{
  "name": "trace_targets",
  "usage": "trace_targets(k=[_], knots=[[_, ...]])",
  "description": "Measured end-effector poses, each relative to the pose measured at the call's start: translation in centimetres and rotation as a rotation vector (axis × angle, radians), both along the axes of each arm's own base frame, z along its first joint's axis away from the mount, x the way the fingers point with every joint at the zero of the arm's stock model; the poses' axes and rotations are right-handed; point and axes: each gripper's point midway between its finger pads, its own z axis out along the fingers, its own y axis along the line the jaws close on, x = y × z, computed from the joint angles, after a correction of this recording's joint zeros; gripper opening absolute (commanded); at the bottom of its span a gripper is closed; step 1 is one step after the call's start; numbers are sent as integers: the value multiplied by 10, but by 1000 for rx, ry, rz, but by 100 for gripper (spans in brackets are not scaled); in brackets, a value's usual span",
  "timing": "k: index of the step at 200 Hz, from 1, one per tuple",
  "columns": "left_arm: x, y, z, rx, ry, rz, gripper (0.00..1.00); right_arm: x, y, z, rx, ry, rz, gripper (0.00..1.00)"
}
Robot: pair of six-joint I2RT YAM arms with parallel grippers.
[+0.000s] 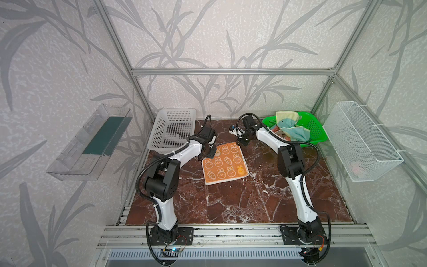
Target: Fold and stack the towels
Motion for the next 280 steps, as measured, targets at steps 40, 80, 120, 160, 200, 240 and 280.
trace_targets(k=[40, 80, 120, 160, 200, 240, 280], knots=[[0, -1, 0, 0, 0, -2, 0, -5, 5, -16, -69, 61, 9, 19], [-1, -1, 0, 1, 1, -4, 0, -12, 1, -19, -140, 92, 5, 8], [-2, -4, 0, -1, 3, -33, 0, -24, -16, -21, -203, 99, -25, 6], [4, -11, 2, -9, 3, -63, 0, -51, -43, -20, -241, 132, -86, 23], [6, -15, -8, -6, 27, -75, 0, -60, -60, -19, -226, 149, -131, 33], [9, -16, -13, -3, 37, -75, 0, -51, -65, -13, -171, 155, -152, 35], [14, -17, -13, -2, 33, -74, 0, -33, -60, 11, -103, 111, -147, 36]])
